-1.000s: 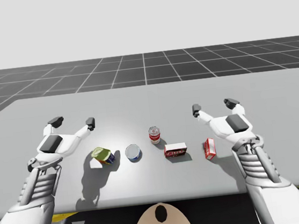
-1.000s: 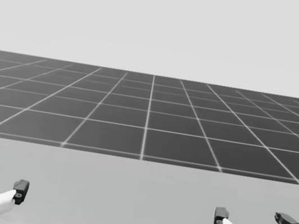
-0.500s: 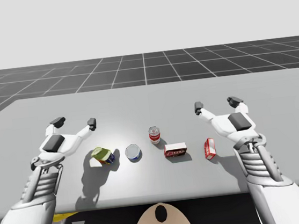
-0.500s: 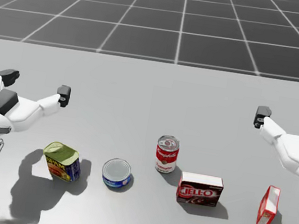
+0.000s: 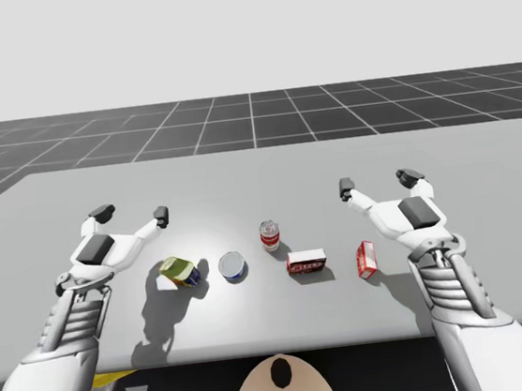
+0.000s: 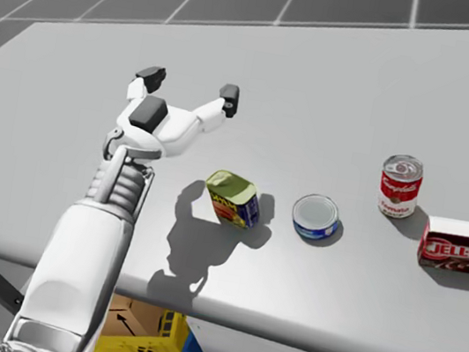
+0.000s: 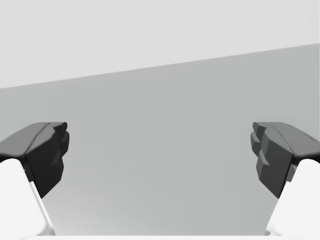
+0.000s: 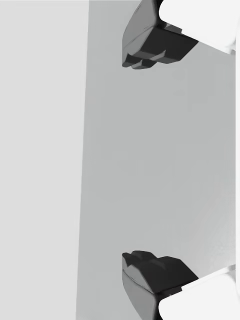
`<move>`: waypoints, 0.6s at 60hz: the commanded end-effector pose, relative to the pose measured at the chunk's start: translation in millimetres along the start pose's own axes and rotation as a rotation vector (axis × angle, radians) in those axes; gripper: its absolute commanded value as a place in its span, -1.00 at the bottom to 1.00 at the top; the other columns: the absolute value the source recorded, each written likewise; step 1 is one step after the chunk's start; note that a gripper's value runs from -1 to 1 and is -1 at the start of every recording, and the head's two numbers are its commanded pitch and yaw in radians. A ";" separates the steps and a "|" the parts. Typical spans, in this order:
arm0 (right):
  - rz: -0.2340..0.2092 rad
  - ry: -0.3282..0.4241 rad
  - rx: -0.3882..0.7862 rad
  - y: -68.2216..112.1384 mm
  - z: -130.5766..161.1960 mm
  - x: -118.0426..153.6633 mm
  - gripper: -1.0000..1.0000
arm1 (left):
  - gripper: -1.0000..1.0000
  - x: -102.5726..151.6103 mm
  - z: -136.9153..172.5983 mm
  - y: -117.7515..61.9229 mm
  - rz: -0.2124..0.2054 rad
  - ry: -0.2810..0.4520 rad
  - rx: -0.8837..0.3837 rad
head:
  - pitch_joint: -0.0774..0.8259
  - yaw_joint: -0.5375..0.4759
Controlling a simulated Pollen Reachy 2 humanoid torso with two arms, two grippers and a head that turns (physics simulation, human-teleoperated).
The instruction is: Grasp the can of spam and hold it up.
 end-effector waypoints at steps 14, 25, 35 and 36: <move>-0.002 0.004 0.002 -0.5 0.2 0.1 -1.00 | -1.00 19.0 11.2 3.7 0.111 0.042 -0.023 | 0.70 0.81; 0.010 0.004 -0.007 -0.3 0.2 -1.6 -1.00 | -1.00 52.5 50.0 6.8 0.081 0.133 -0.068 | 0.71 0.81; 0.008 0.005 -0.009 -0.9 0.4 -1.3 -1.00 | -1.00 53.0 88.8 -7.8 0.055 0.228 -0.176 | 0.71 0.82; 0.008 0.005 -0.009 -0.9 0.5 -1.3 -1.00 | -1.00 52.5 91.0 -8.4 0.058 0.232 -0.183 | 0.71 0.82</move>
